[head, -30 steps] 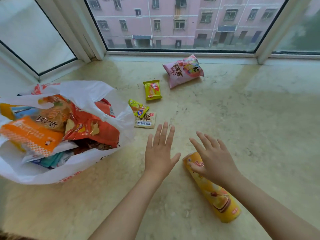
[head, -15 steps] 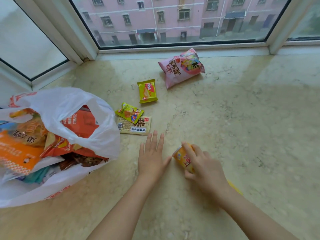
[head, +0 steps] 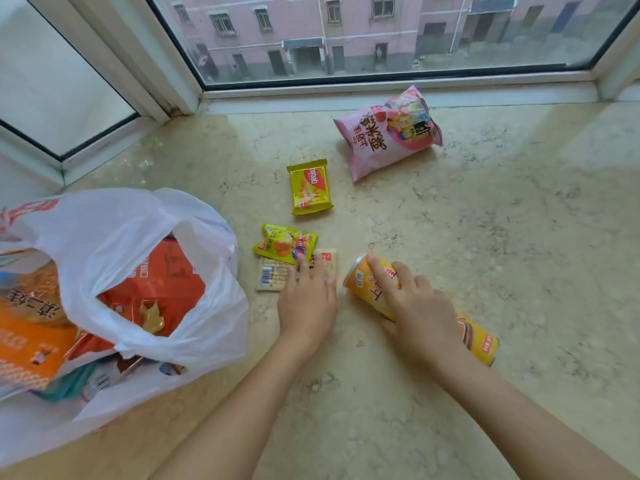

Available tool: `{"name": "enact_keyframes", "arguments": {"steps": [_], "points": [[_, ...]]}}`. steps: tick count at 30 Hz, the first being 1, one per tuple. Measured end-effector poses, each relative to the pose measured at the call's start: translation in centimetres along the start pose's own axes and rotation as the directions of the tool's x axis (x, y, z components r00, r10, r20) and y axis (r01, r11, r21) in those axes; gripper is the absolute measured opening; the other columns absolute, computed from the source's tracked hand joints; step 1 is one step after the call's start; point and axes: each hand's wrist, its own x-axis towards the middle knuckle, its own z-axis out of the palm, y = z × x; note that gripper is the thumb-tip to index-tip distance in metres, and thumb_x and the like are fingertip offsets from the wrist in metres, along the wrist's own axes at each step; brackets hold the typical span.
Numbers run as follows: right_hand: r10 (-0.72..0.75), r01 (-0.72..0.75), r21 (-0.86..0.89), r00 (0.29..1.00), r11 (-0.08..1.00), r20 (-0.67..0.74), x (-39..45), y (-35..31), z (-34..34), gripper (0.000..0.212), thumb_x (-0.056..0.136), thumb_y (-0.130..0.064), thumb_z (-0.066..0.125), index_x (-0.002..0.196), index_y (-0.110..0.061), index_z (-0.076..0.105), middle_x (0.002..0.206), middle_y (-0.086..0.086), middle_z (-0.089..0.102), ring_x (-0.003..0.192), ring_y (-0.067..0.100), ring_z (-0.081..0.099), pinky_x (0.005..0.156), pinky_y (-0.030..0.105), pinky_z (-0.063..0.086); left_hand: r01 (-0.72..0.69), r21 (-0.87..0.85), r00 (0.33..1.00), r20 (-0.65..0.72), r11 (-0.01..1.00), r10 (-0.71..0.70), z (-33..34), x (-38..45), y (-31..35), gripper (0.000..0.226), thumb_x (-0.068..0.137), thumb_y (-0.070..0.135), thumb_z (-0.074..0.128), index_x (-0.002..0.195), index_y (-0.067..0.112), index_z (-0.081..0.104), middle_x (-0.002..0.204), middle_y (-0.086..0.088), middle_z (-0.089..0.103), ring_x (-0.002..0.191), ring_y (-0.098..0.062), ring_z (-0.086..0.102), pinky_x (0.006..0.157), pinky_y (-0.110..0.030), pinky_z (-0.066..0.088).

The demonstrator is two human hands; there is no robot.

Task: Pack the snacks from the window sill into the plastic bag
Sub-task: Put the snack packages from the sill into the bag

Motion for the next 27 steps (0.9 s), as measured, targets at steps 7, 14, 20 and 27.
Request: {"name": "enact_keyframes", "arguments": {"steps": [7, 14, 20, 27], "points": [[0.027, -0.030, -0.036, 0.997, 0.999, -0.067, 1.2, -0.4, 0.7, 0.106, 0.058, -0.018, 0.081, 0.148, -0.029, 0.025, 0.122, 0.014, 0.056, 0.075, 0.033, 0.058, 0.050, 0.039, 0.049, -0.166, 0.127, 0.986, 0.006, 0.978, 0.167, -3.2, 5.0, -3.6, 0.093, 0.083, 0.064, 0.054, 0.153, 0.029, 0.004, 0.160, -0.004, 0.015, 0.147, -0.021, 0.012, 0.114, -0.042, 0.018], [-0.008, 0.009, 0.001, 0.990, 1.000, -0.142, 1.0, -0.5, 0.9, 0.088, 0.069, -0.043, 0.073, 0.147, -0.029, 0.035, 0.136, 0.015, 0.052, 0.106, 0.036, 0.058, 0.072, 0.051, 0.052, -0.299, 0.246, 0.953, 0.126, 0.922, 0.276, -0.7, 3.1, -5.0, 0.103, 0.055, 0.076, 0.064, 0.142, 0.022, 0.046, 0.139, -0.016, 0.051, 0.124, -0.034, 0.052, 0.086, -0.045, 0.048], [-0.023, 0.024, 0.005, 0.981, 1.000, -0.191, 0.3, -1.1, 1.2, 0.067, 0.079, -0.039, 0.050, 0.143, -0.030, 0.038, 0.137, 0.014, 0.052, 0.105, 0.032, 0.061, 0.077, 0.051, 0.052, -0.388, 0.326, 0.892, -0.103, 0.862, 0.440, -0.1, 1.7, -5.6, 0.075, 0.047, 0.061, 0.084, 0.109, 0.020, 0.073, 0.105, -0.003, 0.071, 0.064, -0.026, 0.061, 0.051, -0.031, 0.047], [0.000, 0.022, 0.123, 0.984, 0.992, -0.176, 0.3, -1.1, 0.7, 0.060, 0.081, -0.039, 0.045, 0.140, -0.027, 0.045, 0.132, 0.016, 0.055, 0.104, 0.033, 0.061, 0.076, 0.050, 0.053, -0.270, -0.058, 0.962, -0.065, 0.961, 0.266, -1.4, 1.2, -5.8, 0.067, 0.086, 0.063, 0.039, 0.141, 0.025, 0.048, 0.141, -0.002, 0.052, 0.122, -0.025, 0.054, 0.093, -0.041, 0.043]]}}
